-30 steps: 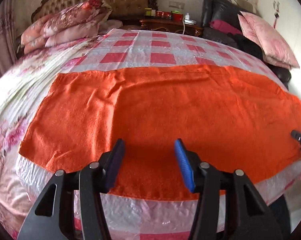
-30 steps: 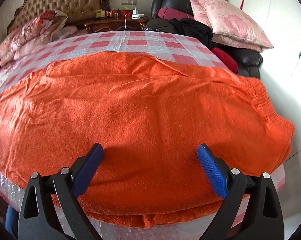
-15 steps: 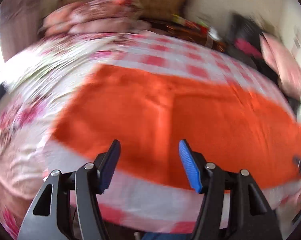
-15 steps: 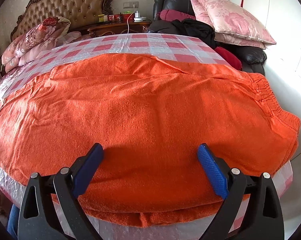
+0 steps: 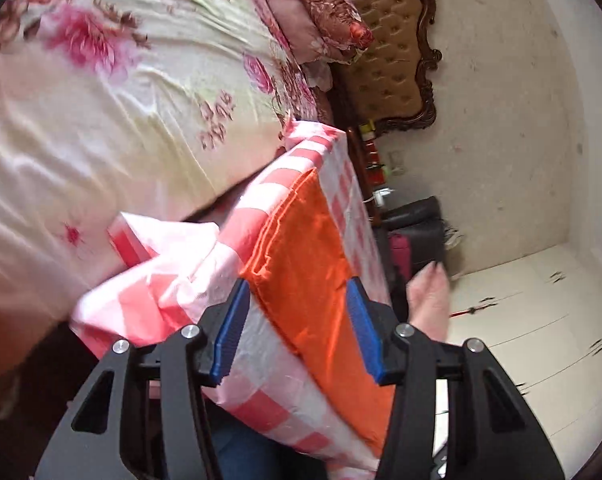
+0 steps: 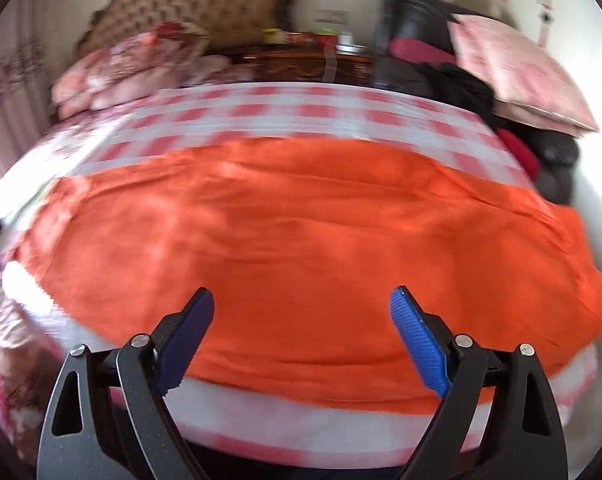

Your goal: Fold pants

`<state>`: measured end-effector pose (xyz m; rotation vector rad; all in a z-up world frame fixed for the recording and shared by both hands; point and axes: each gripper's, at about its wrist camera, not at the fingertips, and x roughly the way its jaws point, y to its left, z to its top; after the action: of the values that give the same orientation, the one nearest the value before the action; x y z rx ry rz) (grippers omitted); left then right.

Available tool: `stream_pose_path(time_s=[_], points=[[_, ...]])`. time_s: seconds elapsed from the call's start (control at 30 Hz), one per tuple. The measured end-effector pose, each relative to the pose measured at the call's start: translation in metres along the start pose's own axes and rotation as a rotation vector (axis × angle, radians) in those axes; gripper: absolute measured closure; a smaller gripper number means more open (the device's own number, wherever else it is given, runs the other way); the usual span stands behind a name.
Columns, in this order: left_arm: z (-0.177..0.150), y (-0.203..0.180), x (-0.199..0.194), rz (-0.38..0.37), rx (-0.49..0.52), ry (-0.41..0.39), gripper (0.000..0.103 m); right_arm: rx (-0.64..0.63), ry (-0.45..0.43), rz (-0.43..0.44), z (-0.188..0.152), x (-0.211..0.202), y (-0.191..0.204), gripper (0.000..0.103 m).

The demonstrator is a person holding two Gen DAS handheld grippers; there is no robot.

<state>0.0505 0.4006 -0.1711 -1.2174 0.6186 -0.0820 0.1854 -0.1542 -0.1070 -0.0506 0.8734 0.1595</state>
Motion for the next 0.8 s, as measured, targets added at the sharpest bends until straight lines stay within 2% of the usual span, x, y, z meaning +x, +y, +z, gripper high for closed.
stream_pose_path(time_s=[0.07, 0.17, 0.23, 0.33, 0.37, 0.43, 0.53, 0.57, 0.6, 0.67, 0.8], points=[[0.001, -0.007, 0.004, 0.113, 0.066, 0.006, 0.053, -0.065, 0.007, 0.024, 0.004, 0.003, 0.029, 0.018], [0.003, -0.019, 0.014, 0.224, 0.181, 0.018, 0.053, -0.14, 0.018, 0.023, 0.005, 0.013, 0.057, 0.02], [0.005, -0.04, 0.021, 0.31, 0.349, 0.02, 0.053, -0.17, 0.023, -0.014, 0.005, 0.019, 0.065, 0.02], [0.007, -0.053, 0.042, 0.367, 0.479, 0.136, 0.054, -0.147, 0.053, -0.059, 0.005, 0.031, 0.054, 0.02], [0.005, -0.057, 0.048, 0.381, 0.525, 0.165, 0.059, -0.134, 0.066, -0.063, 0.004, 0.034, 0.05, 0.019], [0.0, -0.062, 0.056, 0.396, 0.592, 0.218, 0.061, -0.109, 0.109, -0.067, 0.0, 0.045, 0.039, 0.019], [-0.012, -0.069, 0.069, 0.466, 0.706, 0.253, 0.069, -0.087, 0.1, -0.052, -0.004, 0.046, 0.033, 0.017], [-0.011, -0.069, 0.071, 0.478, 0.713, 0.259, 0.072, -0.089, 0.095, -0.057, -0.005, 0.045, 0.034, 0.017], [-0.008, -0.068, 0.072, 0.483, 0.702, 0.265, 0.081, -0.093, 0.093, -0.061, -0.005, 0.045, 0.034, 0.016], [-0.004, -0.063, 0.072, 0.448, 0.668, 0.292, 0.088, -0.101, 0.094, -0.066, -0.005, 0.045, 0.035, 0.016], [0.003, -0.054, 0.069, 0.359, 0.581, 0.3, 0.093, -0.093, 0.105, -0.055, -0.004, 0.046, 0.034, 0.016]])
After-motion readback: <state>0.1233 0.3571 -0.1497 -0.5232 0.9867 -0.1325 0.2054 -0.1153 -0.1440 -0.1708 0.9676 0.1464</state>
